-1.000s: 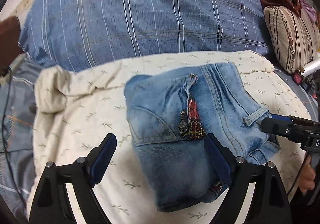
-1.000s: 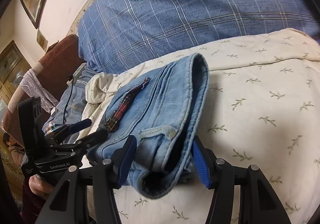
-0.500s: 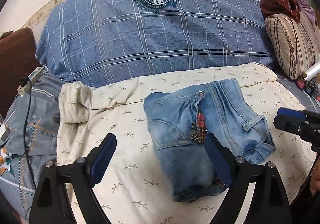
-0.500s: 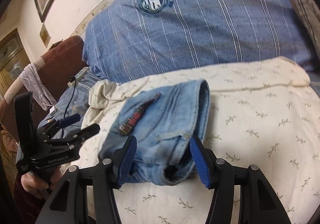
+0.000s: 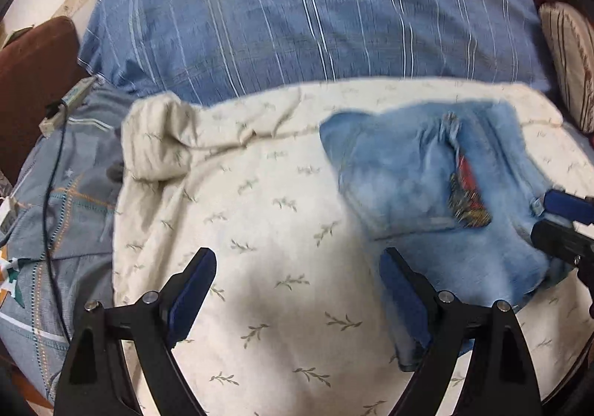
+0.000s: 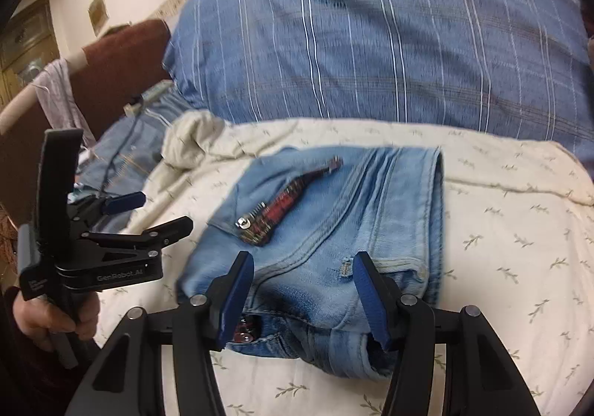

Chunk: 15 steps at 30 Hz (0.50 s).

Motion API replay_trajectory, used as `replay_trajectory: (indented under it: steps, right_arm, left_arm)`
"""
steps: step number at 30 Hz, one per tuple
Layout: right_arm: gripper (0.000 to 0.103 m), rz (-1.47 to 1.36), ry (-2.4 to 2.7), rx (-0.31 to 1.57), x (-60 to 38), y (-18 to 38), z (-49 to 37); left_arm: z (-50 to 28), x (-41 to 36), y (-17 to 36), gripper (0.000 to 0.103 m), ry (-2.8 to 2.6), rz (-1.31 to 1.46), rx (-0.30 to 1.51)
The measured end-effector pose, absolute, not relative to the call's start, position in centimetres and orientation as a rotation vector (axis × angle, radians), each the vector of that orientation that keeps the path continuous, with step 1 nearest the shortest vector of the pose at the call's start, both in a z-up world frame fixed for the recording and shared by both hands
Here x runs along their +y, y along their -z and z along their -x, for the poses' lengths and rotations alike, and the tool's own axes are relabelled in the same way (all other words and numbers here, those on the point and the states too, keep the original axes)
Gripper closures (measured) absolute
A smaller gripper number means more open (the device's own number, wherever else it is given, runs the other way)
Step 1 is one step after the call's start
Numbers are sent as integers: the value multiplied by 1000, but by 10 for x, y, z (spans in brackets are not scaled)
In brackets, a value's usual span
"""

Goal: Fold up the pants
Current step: 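Lift both grippers off the jeans bundle and open them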

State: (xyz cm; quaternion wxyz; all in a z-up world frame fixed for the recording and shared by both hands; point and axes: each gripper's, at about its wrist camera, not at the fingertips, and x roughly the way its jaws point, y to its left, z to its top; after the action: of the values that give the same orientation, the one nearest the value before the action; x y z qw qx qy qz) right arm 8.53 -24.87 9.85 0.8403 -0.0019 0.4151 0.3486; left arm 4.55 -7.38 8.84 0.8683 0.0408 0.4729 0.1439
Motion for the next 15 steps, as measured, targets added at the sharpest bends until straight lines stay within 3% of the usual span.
replay_trajectory:
  steps: [15]
  right_arm:
    - [43, 70, -721, 955, -237, -69, -85]
  left_arm:
    - [-50, -67, -54, 13, -283, -52, 1085]
